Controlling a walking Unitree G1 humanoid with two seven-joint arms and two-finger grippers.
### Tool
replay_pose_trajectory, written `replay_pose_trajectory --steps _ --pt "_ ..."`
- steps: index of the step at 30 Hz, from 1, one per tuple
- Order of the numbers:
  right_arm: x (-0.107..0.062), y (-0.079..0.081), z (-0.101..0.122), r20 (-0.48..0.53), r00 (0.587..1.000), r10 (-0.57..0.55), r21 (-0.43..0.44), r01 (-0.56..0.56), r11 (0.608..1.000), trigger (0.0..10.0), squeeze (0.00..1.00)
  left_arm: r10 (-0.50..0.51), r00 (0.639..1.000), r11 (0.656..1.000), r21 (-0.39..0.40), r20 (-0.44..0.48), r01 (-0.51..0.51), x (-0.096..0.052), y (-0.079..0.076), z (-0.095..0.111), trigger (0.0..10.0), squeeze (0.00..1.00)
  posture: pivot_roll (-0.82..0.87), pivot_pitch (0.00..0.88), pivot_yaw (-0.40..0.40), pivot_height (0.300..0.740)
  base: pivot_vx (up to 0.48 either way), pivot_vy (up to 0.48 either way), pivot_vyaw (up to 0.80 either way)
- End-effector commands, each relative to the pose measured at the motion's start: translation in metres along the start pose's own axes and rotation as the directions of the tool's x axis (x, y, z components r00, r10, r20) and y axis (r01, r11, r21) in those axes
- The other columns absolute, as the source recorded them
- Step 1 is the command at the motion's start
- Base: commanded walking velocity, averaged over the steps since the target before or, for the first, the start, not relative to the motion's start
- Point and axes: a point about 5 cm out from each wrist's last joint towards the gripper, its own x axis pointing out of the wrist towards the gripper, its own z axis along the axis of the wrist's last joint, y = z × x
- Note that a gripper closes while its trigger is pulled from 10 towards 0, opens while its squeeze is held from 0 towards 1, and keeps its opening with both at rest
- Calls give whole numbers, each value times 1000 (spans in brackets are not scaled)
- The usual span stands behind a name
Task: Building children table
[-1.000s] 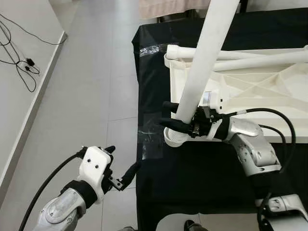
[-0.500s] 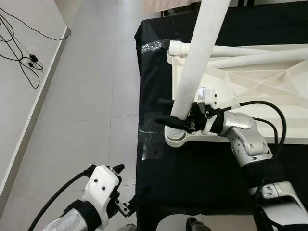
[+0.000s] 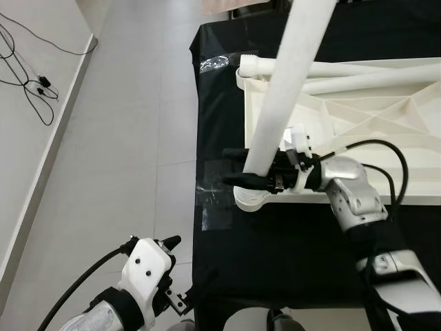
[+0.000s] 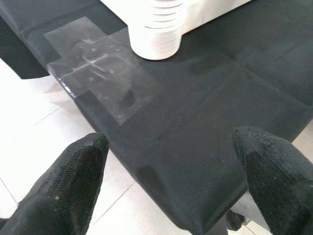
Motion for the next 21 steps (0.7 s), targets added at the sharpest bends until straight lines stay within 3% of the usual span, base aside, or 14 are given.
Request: replay_pose_trajectory --steps 1,4,6,9,15,21 --pt "8 8 -15 -42 996 81 54 -79 995 10000 0 -9 999 1000 13 -31 10 -3 -1 -3 10000 0 102 291 110 740 0 0 0" --pt "11 5 -11 -46 993 111 43 -109 993 10000 0 -11 999 1000 13 -31 12 -3 -1 -3 10000 0 104 292 110 740 0 0 0" --pt "21 5 -3 -61 968 244 21 -243 970 10000 0 -15 999 1000 12 -33 15 -7 -4 -2 10000 0 127 308 104 740 0 0 0" --pt "28 5 2 -78 946 315 12 -315 949 10000 0 -15 999 1000 10 -36 15 -10 -5 -1 10000 0 133 314 104 740 0 0 0" --pt "33 4 7 -87 934 345 10 -346 938 10000 0 -15 999 1000 8 -40 16 -12 -7 -1 10000 0 140 319 101 740 0 0 0" --pt "50 -7 19 -108 921 375 -36 -381 924 10000 0 -19 998 1000 -8 -56 18 -20 -14 -1 10000 0 161 335 93 740 0 0 0"
